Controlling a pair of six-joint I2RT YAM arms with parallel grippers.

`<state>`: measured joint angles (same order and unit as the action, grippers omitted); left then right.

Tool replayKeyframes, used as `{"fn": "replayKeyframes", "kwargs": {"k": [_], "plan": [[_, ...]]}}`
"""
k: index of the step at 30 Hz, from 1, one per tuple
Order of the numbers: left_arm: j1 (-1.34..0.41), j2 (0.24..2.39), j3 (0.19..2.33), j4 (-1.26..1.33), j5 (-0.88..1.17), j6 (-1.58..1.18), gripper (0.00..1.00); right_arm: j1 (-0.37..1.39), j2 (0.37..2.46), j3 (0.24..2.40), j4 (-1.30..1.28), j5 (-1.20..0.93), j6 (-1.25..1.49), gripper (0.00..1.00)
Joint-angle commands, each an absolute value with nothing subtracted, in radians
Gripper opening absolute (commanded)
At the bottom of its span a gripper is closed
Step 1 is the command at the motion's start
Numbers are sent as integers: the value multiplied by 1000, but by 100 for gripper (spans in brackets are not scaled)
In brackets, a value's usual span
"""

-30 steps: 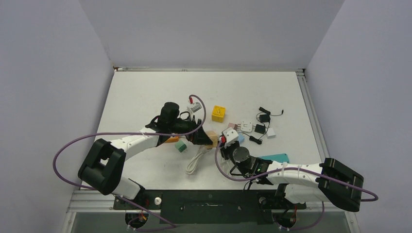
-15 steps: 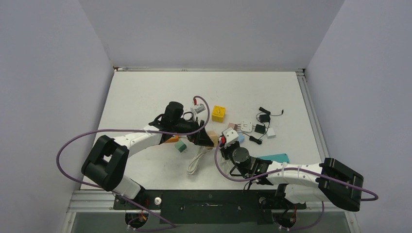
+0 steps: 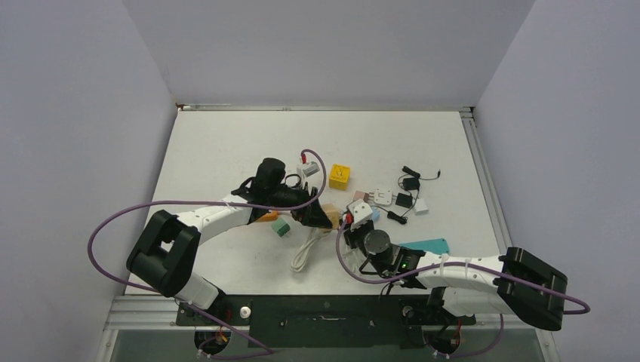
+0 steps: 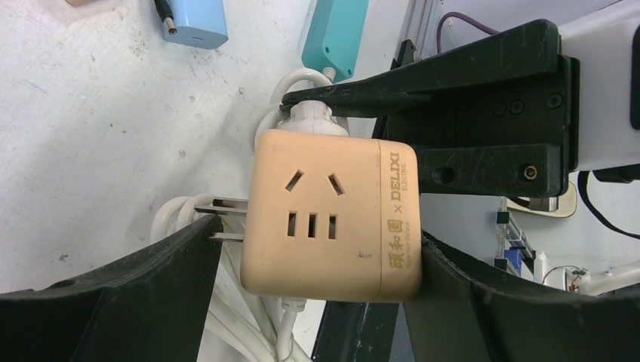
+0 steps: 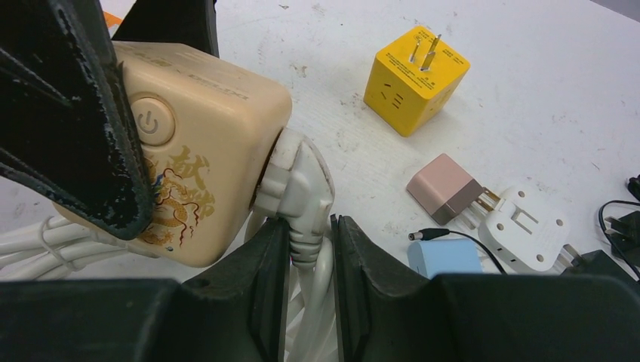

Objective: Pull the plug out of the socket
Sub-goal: Remove the plug from the socket.

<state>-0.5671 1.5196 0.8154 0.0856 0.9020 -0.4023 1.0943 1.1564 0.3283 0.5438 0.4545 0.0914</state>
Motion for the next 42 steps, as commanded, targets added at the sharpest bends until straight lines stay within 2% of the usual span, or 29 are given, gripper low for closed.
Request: {"fn": "replayKeyframes", "kwargs": {"k": [1, 6, 11, 22, 27, 30, 36, 42], "plan": [[-578, 1499, 828, 115, 950, -392, 0, 1045, 1074, 331, 775, 418, 169, 5], [-578, 1476, 819, 133, 954, -387, 0, 900, 1046, 305, 787, 193, 272, 5], [-575, 1469, 818, 126, 932, -383, 0, 891, 1046, 312, 775, 165, 244, 5], [-472, 1460, 817, 107, 836, -423, 0, 1183, 1127, 360, 799, 504, 18, 5], [-455, 1456, 835, 70, 866, -390, 0, 1189, 1123, 353, 813, 531, 64, 5], [-456, 1458, 847, 31, 864, -357, 0, 1124, 1073, 328, 805, 451, 127, 5], [-456, 1446, 856, 2, 866, -295, 0, 870, 1012, 295, 805, 82, 305, 5], [-451, 1454, 860, 2, 886, -295, 0, 847, 1057, 331, 792, -79, 297, 5]]}}
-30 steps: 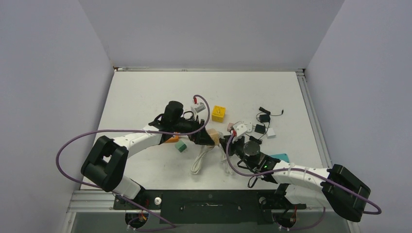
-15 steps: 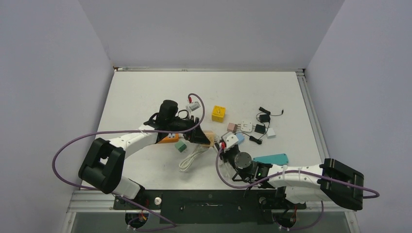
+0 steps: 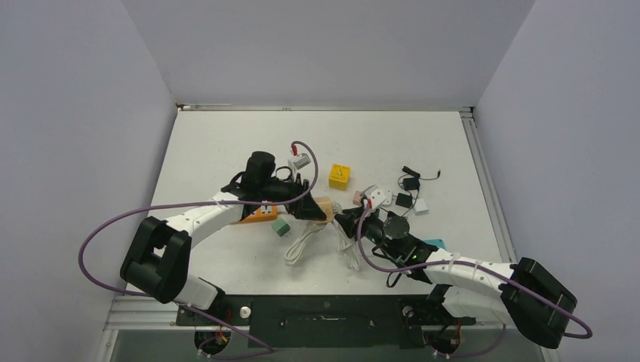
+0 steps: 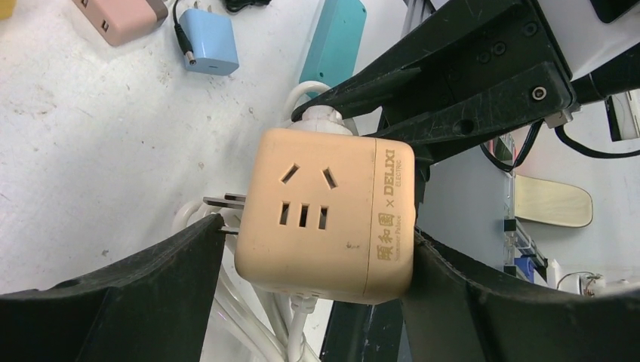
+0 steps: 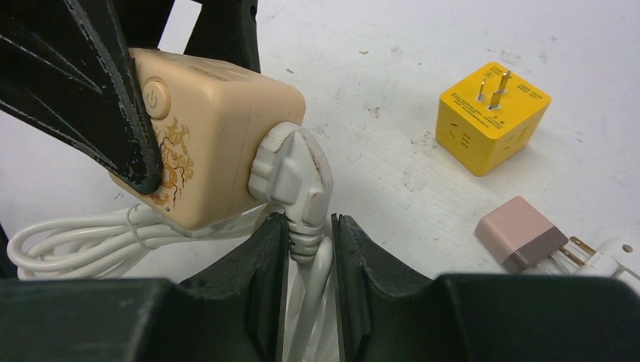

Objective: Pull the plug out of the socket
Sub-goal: Remove the plug from the socket.

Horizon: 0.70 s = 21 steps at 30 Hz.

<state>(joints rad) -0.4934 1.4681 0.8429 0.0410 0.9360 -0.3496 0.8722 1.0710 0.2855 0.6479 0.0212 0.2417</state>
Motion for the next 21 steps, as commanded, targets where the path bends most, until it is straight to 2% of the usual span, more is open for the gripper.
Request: {"fn": "replayKeyframes", "kwargs": {"k": [1, 3, 4, 6, 12, 14, 21], "plan": [[-444, 1454, 859, 5, 898, -304, 0, 848, 1066, 345, 777, -95, 292, 5], [-407, 1450, 853, 48, 946, -341, 0, 846, 1083, 372, 752, -113, 297, 7], [-383, 1445, 852, 69, 975, -361, 0, 845, 1089, 379, 743, -113, 307, 12], [-336, 1432, 849, 93, 1025, -385, 0, 839, 1094, 385, 745, -137, 320, 37], [-321, 1402, 907, -120, 1036, -224, 0, 777, 1096, 392, 757, -271, 363, 56], [-321, 1392, 921, -169, 1050, -179, 0, 728, 1098, 395, 771, -362, 390, 60], [-328, 1328, 924, -263, 1125, -83, 0, 590, 1183, 437, 861, -676, 516, 62]]}}
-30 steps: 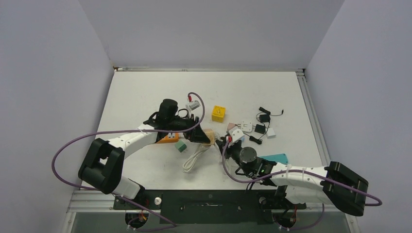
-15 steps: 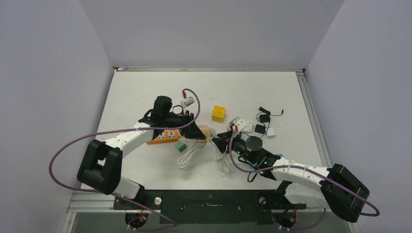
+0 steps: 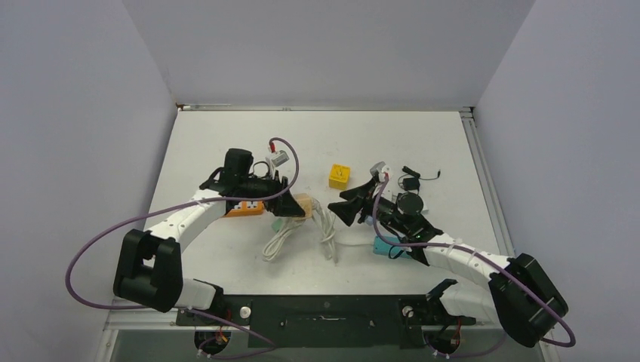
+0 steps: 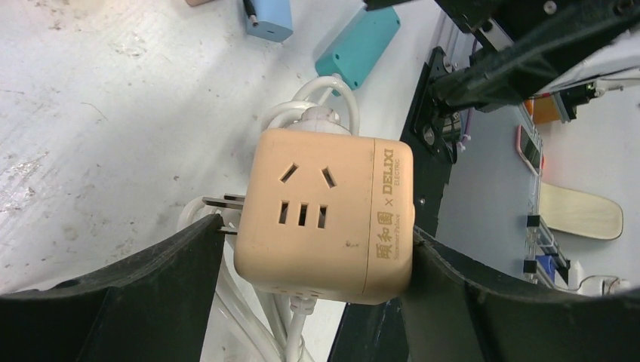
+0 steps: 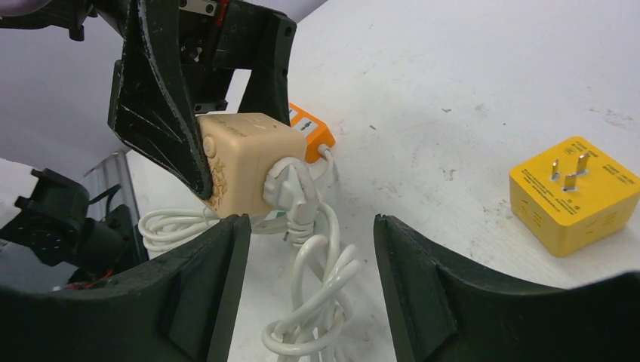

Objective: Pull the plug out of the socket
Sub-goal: Remove the plug from the socket.

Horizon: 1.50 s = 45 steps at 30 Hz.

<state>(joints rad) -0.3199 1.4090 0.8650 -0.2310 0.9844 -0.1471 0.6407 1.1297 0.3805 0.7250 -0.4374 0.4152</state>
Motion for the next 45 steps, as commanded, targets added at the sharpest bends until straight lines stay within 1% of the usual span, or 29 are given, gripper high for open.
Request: {"fn": "replayKeyframes", "kwargs": {"k": [1, 4, 8, 10, 14, 19, 22, 28, 38, 45], "plan": [[-337, 1322, 919, -271, 1140, -73, 0, 577, 1204, 438, 894, -713, 544, 62], [-365, 1306, 917, -309, 1177, -37, 0, 560, 1275, 458, 961, -818, 612, 61], [-387, 1319, 913, -297, 1212, -40, 0, 560, 1346, 476, 1050, -908, 673, 54], [-388, 1336, 922, -313, 1215, -35, 0, 561, 1358, 483, 1062, -927, 678, 52], [-388, 1336, 929, -316, 1222, -28, 0, 561, 1357, 494, 1016, -945, 650, 46], [-384, 1322, 927, -318, 1225, -27, 0, 561, 1360, 516, 967, -984, 622, 45], [-383, 1320, 928, -319, 1232, -26, 0, 561, 1369, 520, 947, -985, 606, 41], [-367, 1302, 928, -316, 1228, -22, 0, 561, 1378, 540, 857, -973, 543, 40], [-357, 1297, 923, -300, 1224, -32, 0, 577, 1408, 559, 842, -1015, 530, 39], [-357, 1300, 921, -296, 1226, -36, 0, 605, 1422, 576, 805, -1015, 501, 29]]}}
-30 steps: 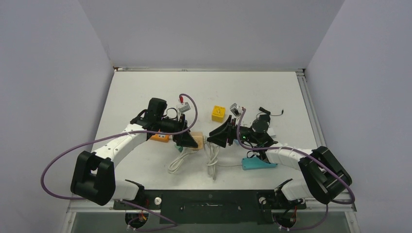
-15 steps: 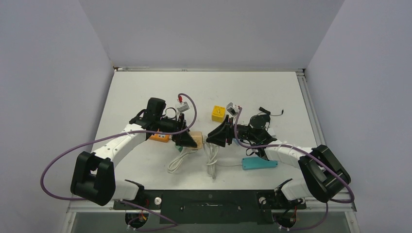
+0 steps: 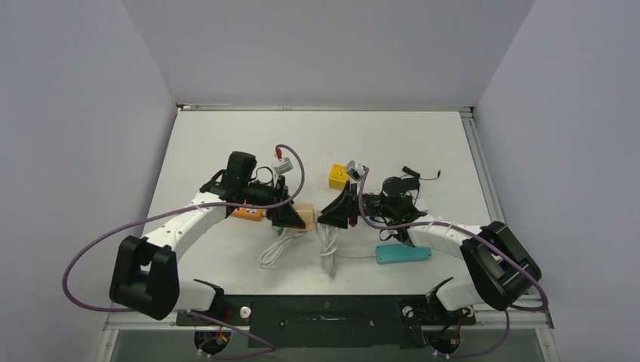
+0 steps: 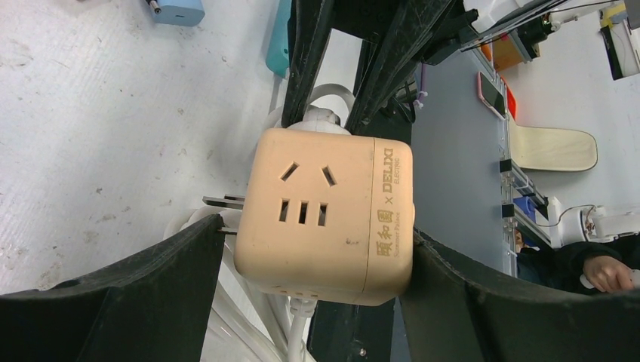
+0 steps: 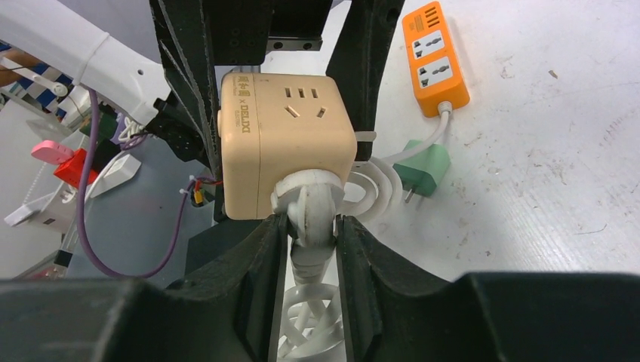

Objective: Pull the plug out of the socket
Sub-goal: Remove the plug from the socket.

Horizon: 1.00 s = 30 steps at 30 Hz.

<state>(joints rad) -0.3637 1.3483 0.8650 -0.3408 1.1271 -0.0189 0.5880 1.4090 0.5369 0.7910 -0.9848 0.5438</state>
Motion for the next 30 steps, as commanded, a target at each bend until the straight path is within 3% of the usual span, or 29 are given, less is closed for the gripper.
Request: {"fn": "replayKeyframes", "kwargs": {"k": [1, 8, 17, 22, 30], "plan": [[-357, 1299, 922, -296, 1223, -35, 0, 607, 1424, 578, 800, -1015, 498, 28], [-331, 1274, 924, -327, 1020, -15, 0, 609, 1410, 577, 796, -1011, 495, 6], [-324, 1300, 937, -359, 897, -7, 0, 638, 1389, 578, 801, -1015, 494, 5], [-323, 1304, 937, -351, 977, -5, 0, 638, 1370, 575, 775, -1007, 467, 5], [-327, 1293, 924, -331, 1280, -13, 0, 640, 1358, 566, 753, -1017, 377, 5]]}}
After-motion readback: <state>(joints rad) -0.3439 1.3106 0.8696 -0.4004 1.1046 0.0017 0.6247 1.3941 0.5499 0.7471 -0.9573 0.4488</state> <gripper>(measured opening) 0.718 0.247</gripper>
